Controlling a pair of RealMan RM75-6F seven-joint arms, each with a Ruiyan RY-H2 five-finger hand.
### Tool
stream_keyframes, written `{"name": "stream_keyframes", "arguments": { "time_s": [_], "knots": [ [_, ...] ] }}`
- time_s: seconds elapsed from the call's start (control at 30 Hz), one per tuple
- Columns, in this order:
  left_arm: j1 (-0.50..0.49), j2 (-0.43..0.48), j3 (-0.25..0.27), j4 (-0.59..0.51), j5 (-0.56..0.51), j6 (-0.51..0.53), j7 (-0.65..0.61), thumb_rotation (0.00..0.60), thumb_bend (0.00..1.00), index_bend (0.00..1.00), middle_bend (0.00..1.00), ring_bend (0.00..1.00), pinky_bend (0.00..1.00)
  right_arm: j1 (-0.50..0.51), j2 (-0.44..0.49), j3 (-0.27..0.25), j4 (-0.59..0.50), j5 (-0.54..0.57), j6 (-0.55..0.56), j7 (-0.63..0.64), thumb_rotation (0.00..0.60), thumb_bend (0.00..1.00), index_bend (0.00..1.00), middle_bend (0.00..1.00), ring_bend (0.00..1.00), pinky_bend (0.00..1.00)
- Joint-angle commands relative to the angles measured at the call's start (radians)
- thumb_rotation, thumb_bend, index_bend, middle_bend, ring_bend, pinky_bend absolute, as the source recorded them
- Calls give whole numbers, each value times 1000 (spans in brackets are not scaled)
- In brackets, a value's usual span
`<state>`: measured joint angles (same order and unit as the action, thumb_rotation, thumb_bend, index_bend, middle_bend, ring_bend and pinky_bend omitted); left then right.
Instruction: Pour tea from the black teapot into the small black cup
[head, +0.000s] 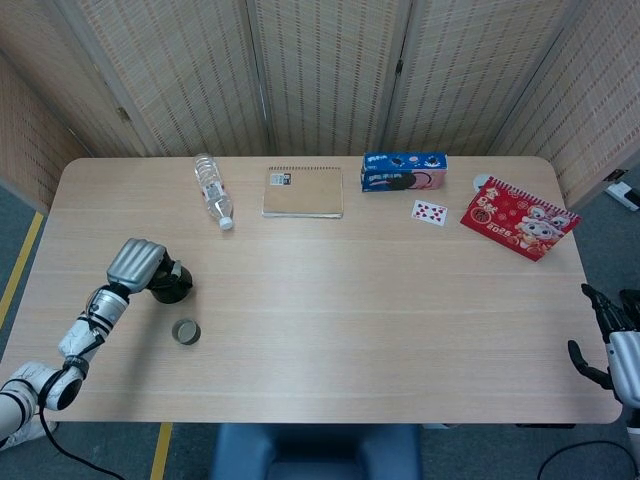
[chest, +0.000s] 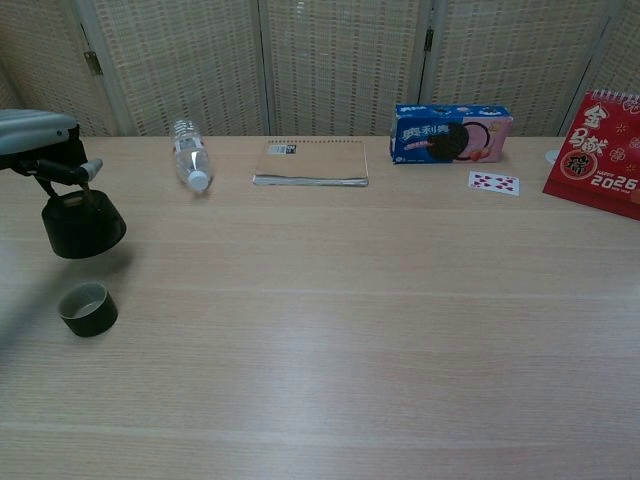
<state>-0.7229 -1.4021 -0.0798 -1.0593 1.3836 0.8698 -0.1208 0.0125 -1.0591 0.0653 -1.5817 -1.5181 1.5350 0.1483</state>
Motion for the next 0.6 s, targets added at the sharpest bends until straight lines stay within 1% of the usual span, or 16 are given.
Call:
{"name": "stream_keyframes", "arguments": {
  "time_s": [0.03,0.27,0.6],
  "knots": [
    [8,19,7,-23,15,18,7,224,651,1000,1000,953,567,4,5,1,-4,-6,2,-1,600,426,56,187,252,79],
    [24,53,23,-69,49,59,35,208,651,1000,1000,952,569,18,20,7,-24,-25,2,-12,600,426,56,187,251,79],
    [36,63,39,-90,84,95,75,197,650,1000,1000,952,571,31,45,9,-47,-38,-2,-22,600,426,56,187,252,79]
  ]
}}
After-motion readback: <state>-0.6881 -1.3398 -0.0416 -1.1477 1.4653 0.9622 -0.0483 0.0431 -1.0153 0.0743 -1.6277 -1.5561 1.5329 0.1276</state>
